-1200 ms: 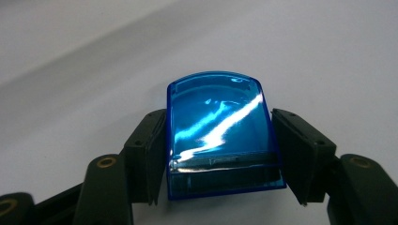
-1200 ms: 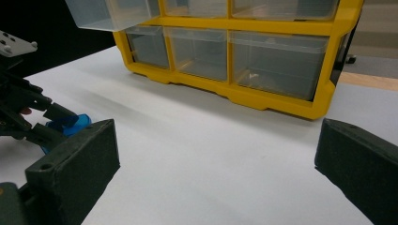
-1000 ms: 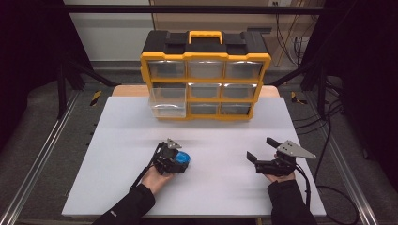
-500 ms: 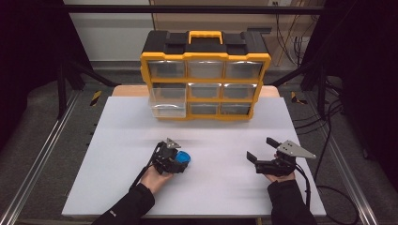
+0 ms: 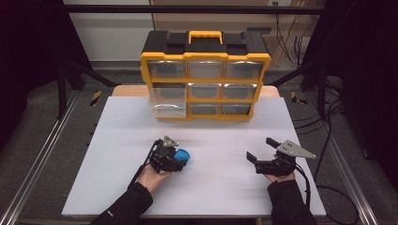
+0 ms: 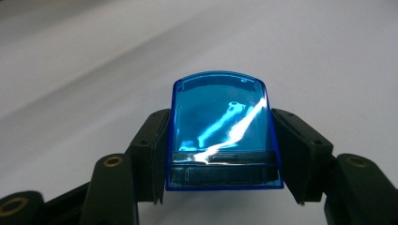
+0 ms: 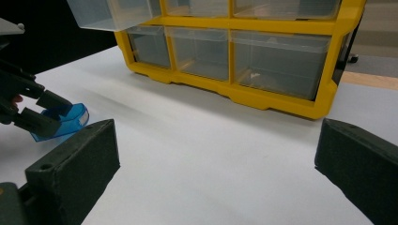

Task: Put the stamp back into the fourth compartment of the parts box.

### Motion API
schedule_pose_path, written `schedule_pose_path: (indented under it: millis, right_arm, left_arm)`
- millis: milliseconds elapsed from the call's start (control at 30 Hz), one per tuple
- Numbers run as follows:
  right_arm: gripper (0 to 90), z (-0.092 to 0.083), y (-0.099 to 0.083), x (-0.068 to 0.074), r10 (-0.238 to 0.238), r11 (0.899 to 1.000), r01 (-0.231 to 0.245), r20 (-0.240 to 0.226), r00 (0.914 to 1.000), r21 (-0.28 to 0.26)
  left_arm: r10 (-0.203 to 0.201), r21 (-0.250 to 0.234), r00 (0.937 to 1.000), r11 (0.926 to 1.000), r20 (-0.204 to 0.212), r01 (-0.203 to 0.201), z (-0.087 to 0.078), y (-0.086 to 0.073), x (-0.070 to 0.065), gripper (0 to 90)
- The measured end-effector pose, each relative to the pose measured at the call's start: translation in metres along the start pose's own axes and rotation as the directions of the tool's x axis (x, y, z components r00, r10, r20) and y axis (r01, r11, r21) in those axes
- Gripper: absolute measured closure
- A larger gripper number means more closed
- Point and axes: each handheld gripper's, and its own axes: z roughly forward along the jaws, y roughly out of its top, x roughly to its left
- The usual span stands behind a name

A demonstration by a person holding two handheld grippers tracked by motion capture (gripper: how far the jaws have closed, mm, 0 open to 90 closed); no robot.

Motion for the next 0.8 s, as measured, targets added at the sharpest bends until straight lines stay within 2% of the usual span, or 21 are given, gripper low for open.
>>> schedule_pose_path:
  millis: [367,800]
  right_arm:
    - [0.4,0.000,0.000,0.000,0.001,1.000,-0.001,-0.001,1.0000,0.004]
    - [0.4,0.000,0.000,0.000,0.002,1.000,-0.002,-0.006,1.0000,0.007]
  left_arm:
    - [0.009,-0.033,0.9998,0.9994,0.015,-0.008,-0.016,0.005,0.003,40.5]
    - [-0.003,-0.075,0.9998,0.9971,0.022,0.004,-0.040,0.010,0.017,40.5]
